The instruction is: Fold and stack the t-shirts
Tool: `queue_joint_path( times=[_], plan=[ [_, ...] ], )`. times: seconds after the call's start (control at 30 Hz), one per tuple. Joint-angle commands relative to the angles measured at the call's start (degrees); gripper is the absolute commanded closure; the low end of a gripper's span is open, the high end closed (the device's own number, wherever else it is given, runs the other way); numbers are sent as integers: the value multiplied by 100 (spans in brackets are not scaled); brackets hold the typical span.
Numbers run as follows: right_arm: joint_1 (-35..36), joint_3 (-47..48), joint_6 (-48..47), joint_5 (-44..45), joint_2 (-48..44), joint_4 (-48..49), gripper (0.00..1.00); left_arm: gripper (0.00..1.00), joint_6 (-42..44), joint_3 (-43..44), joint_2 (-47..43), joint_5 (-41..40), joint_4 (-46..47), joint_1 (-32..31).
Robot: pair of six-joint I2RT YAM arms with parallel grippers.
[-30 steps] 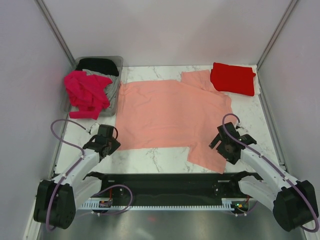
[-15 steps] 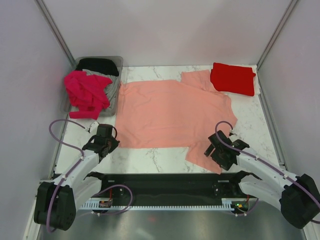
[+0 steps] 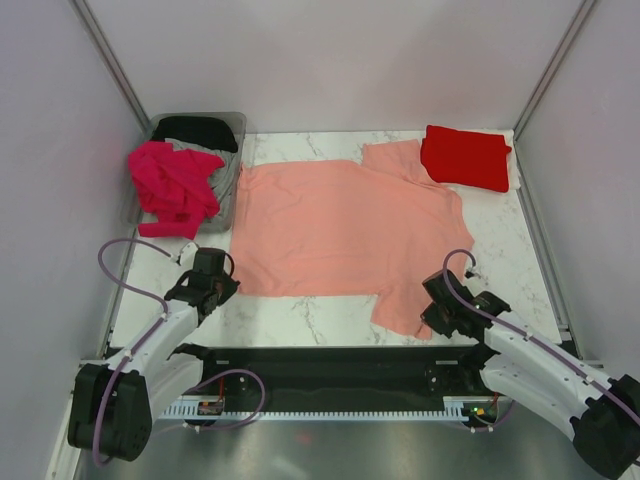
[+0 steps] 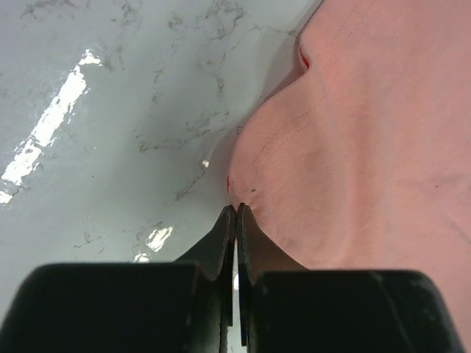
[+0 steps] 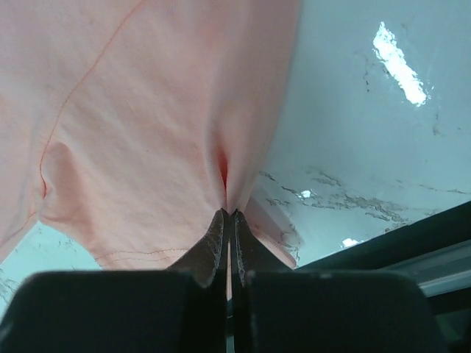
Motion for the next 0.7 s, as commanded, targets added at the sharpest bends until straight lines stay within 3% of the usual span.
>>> queue_joint_path(
  times=[0.0,0.3,0.67],
  plan=[
    [24,94,82,64,-89,-124,100,98,154,-16,-73,-9,162,35],
    [32,1043,-147,530,-343,-1082,100,98,57,238,-1381,167,-681,35],
    [32,2274,-24,916,-1081,-2434,100,98,-259,1055,-2305,596,-2043,35]
  ],
)
